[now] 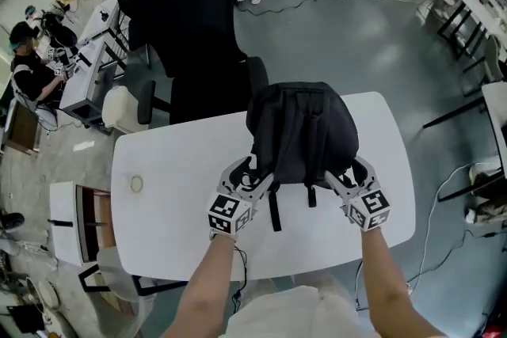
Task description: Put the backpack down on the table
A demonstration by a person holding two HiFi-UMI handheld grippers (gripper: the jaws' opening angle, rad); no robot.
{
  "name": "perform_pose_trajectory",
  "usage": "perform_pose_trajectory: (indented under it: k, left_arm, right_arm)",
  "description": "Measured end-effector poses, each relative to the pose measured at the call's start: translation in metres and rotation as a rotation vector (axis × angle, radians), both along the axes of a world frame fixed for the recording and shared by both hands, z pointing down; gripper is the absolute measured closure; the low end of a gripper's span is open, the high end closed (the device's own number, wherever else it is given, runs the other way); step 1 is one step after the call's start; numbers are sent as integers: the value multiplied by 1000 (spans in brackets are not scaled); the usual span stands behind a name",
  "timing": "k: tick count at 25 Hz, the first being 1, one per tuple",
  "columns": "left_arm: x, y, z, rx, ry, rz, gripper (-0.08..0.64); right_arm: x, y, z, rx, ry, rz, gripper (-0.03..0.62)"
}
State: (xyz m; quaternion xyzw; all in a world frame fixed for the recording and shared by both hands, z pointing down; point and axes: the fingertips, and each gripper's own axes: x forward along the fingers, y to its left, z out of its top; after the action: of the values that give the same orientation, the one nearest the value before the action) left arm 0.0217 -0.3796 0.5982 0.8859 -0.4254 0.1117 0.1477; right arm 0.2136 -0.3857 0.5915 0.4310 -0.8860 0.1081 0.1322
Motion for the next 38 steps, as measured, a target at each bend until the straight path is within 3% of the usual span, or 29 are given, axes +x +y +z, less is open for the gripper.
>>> perform_pose_trajectory:
  k: [11,14,19,27,38]
  left_arm:
    - [-53,41,-43,27,79,-115,265]
    - [-67,56,-58,48,68,-121,280]
    - [-95,76,-83,81,63,-156,408]
    - [-123,93,-112,145,33,-211,489]
    - [-137,96,-130,179,29,-244,509]
  right_arm:
    - [14,49,-34,-1,-30,103,295]
    - [13,61,-49,13,-49,113,301]
    - [13,77,-82,68,-85,131,393]
    - [14,92,-108,123,-74,157,542]
    - [18,92,-129,163,-7,177,575]
